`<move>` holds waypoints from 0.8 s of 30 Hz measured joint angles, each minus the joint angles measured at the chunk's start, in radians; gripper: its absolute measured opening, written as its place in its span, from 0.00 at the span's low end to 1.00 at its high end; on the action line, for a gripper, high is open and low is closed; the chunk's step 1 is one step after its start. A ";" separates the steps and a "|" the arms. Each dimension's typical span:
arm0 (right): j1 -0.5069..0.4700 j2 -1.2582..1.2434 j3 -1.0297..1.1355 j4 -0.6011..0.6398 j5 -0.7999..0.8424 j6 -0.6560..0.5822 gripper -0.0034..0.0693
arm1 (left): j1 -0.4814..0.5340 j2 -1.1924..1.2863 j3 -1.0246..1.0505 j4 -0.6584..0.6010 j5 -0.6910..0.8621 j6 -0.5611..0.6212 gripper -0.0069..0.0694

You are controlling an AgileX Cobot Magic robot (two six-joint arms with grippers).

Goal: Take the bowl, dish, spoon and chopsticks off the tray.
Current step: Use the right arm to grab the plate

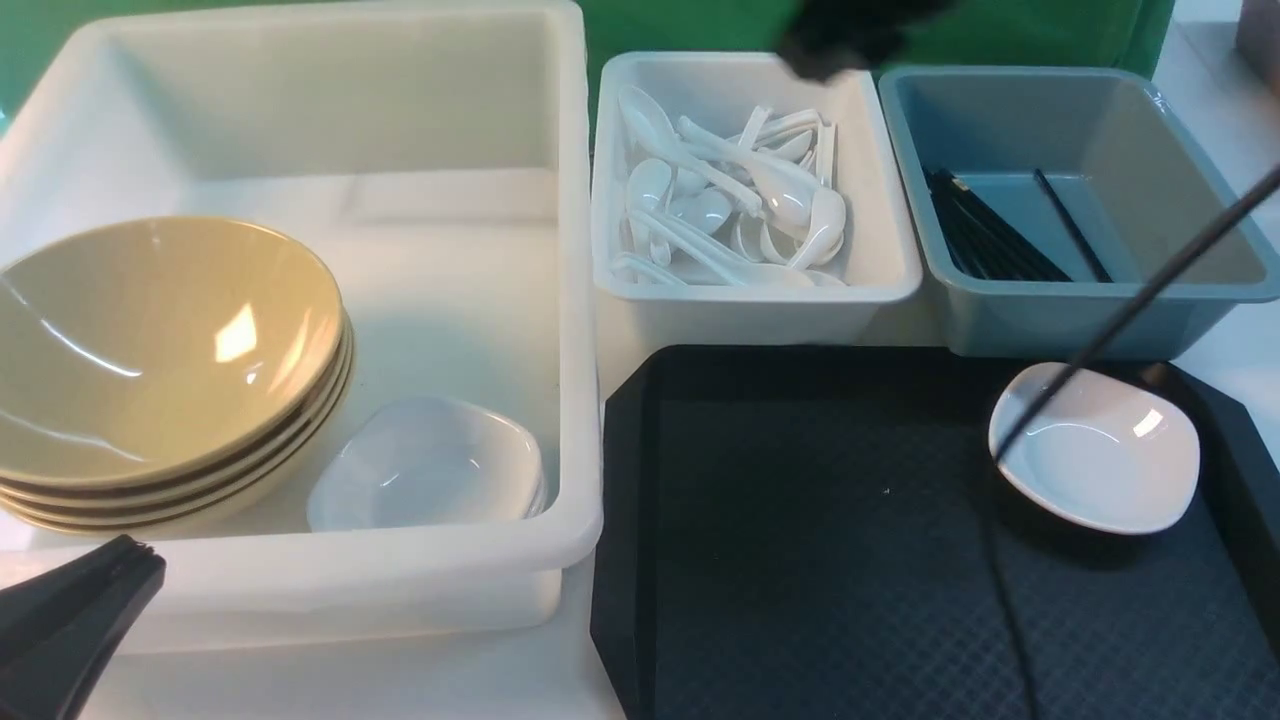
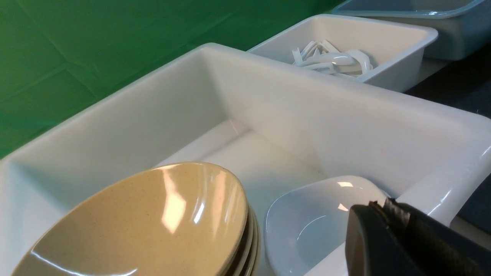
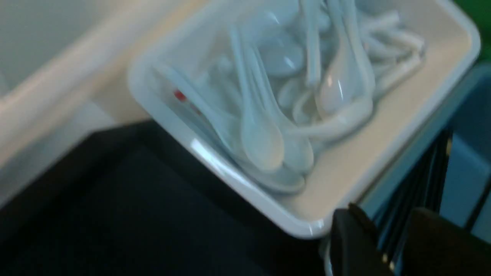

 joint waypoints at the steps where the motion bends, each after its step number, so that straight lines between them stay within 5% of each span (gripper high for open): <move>1: -0.008 -0.003 0.000 0.000 0.000 0.000 0.29 | 0.000 0.000 0.000 0.000 0.000 0.000 0.08; 3: -0.092 -0.044 0.217 0.007 -0.001 0.006 0.14 | 0.000 0.000 0.001 0.000 -0.006 0.000 0.08; 5: -0.119 -0.063 0.321 0.009 -0.012 0.007 0.10 | 0.000 0.000 0.001 0.000 -0.009 0.000 0.08; 10: -0.238 -0.093 0.682 0.015 -0.271 0.041 0.09 | 0.000 0.000 0.001 0.000 -0.017 -0.002 0.08; 16: -0.261 -0.029 0.791 0.034 -0.443 0.123 0.09 | 0.000 0.000 0.001 0.000 -0.020 -0.003 0.08; 20: -0.248 0.020 0.783 0.179 -0.420 0.086 0.09 | 0.000 0.000 0.001 0.002 -0.020 -0.004 0.08; 24: -0.213 0.022 0.780 0.433 -0.378 -0.157 0.09 | 0.000 0.000 0.001 0.003 -0.021 -0.006 0.08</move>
